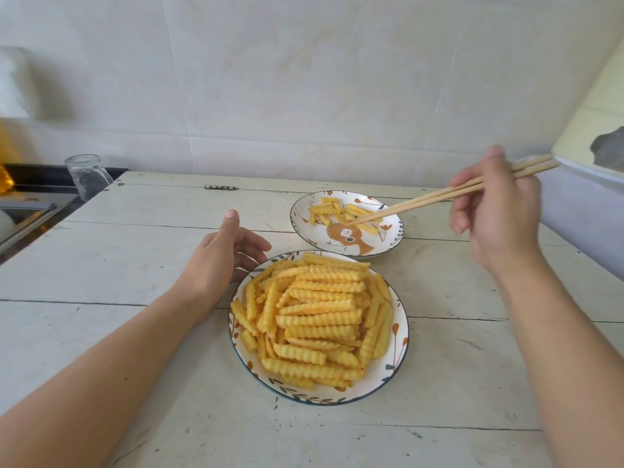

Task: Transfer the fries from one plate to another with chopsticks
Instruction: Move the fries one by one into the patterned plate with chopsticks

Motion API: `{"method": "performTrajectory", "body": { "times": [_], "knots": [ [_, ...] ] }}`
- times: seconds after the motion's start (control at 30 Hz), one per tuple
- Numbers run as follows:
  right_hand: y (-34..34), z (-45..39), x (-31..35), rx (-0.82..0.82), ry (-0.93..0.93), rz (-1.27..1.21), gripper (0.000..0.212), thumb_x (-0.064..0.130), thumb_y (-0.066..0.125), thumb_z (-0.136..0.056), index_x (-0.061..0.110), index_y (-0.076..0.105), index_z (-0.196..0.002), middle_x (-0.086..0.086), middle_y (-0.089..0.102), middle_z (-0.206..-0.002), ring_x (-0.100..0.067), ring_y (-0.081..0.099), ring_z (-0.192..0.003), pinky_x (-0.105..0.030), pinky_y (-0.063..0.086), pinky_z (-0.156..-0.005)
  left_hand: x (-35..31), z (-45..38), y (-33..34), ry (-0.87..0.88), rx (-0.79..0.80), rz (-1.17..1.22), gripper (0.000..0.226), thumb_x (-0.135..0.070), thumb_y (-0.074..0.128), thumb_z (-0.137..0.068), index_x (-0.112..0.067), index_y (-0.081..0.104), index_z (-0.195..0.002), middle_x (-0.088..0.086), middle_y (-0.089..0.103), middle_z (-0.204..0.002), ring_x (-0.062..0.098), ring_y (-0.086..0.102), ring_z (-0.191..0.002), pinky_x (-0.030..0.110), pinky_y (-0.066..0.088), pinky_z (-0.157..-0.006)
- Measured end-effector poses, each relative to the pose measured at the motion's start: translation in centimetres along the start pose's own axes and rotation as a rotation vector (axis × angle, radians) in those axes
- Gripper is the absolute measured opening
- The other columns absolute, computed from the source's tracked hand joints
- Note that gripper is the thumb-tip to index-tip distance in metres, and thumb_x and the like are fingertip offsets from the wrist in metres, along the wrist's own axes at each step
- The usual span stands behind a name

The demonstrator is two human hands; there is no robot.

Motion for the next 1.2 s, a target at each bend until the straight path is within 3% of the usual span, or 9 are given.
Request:
{"method": "performTrajectory", "body": {
  "times": [0.1,0.23,0.47,0.67,0.8,0.9,1.0,1.2],
  "knots": [
    [0.8,1.2,2.6,0.222,0.087,-0.318,0.059,0.039,0.038,-0.106,0.018,0.061,-0.055,-0.004,0.039,-0.046,-0.014,0.028,-0.028,-0.015,0.024,-0.044,-0.1,0.0,0.1,-0.002,-0.003,-0.024,0.077,-0.056,0.022,-0.109,-0.006,0.076,-0.093,0.005,0.07,-0.08,0.019,0.061,-0.073,0.033,0.048,-0.07],
    [2.3,3.3,3.4,0.577,0.139,-0.31,0.057,0.04,0.035,-0.101,0.018,0.062,-0.056,-0.003,0.037,-0.044,-0.009,0.028,-0.026,-0.012,0.028,-0.045,-0.2,0.1,0.1,-0.008,-0.009,-0.028,0.077,-0.057,0.022,-0.109,-0.006,0.077,-0.092,0.002,0.07,-0.076,0.017,0.061,-0.07,0.033,0.048,-0.07],
    [2.2,3.3,2.9,0.738,0.179,-0.199,0.043,0.047,0.058,-0.085,0.014,0.063,-0.058,-0.004,0.037,-0.045,-0.008,0.026,-0.03,-0.013,0.03,-0.045,-0.3,0.1,0.1,-0.013,-0.01,-0.033,0.077,-0.057,0.022,-0.109,-0.004,0.076,-0.095,0.001,0.07,-0.076,0.014,0.061,-0.067,0.03,0.047,-0.067],
    [0.5,2.0,3.2,0.64,0.173,-0.176,0.041,0.046,0.06,-0.084,0.015,0.06,-0.057,-0.002,0.034,-0.044,-0.007,0.023,-0.028,-0.011,0.027,-0.045,-0.1,0.0,0.0,-0.011,0.0,-0.014,0.077,-0.058,0.022,-0.109,-0.005,0.076,-0.094,0.001,0.071,-0.075,0.015,0.061,-0.067,0.031,0.047,-0.069],
    [-0.5,0.2,2.4,0.275,0.125,-0.309,0.049,0.035,0.044,-0.103,0.019,0.058,-0.058,0.0,0.038,-0.047,-0.011,0.024,-0.03,-0.014,0.022,-0.042,0.1,-0.1,-0.1,-0.001,0.0,-0.014,0.077,-0.058,0.022,-0.109,-0.006,0.076,-0.094,0.004,0.071,-0.08,0.018,0.062,-0.072,0.032,0.048,-0.07],
    [-1.0,-0.8,0.5,0.039,-0.046,-0.049,0.046,0.036,0.045,-0.104,0.017,0.062,-0.066,0.001,0.047,-0.049,-0.017,0.034,-0.034,-0.022,0.026,-0.041,0.2,-0.2,-0.1,0.001,0.0,-0.011,0.077,-0.059,0.022,-0.108,-0.007,0.077,-0.094,0.009,0.07,-0.085,0.02,0.062,-0.075,0.033,0.048,-0.07],
    [-0.6,-0.6,-1.3,0.112,-0.089,0.179,0.046,0.036,0.042,-0.105,0.01,0.065,-0.075,0.003,0.052,-0.05,-0.018,0.041,-0.036,-0.025,0.033,-0.04,0.2,-0.2,-0.1,-0.001,-0.004,-0.001,0.077,-0.059,0.023,-0.108,-0.008,0.077,-0.092,0.009,0.07,-0.086,0.023,0.062,-0.077,0.036,0.048,-0.073],
    [0.3,0.0,-2.4,0.092,-0.096,0.274,0.041,0.034,0.046,-0.106,0.011,0.068,-0.079,-0.008,0.053,-0.058,-0.015,0.046,-0.04,-0.022,0.038,-0.04,0.3,-0.1,-0.1,0.003,0.004,-0.002,0.077,-0.059,0.022,-0.108,-0.007,0.077,-0.092,0.009,0.071,-0.085,0.023,0.063,-0.077,0.035,0.049,-0.072]
  ]
}}
Point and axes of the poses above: each hand's wrist, its own z-axis away from the middle knuckle, its own y-axis out of the palm, x = y × z, the point moved 2 cm from there along -z, towards the middle knuckle
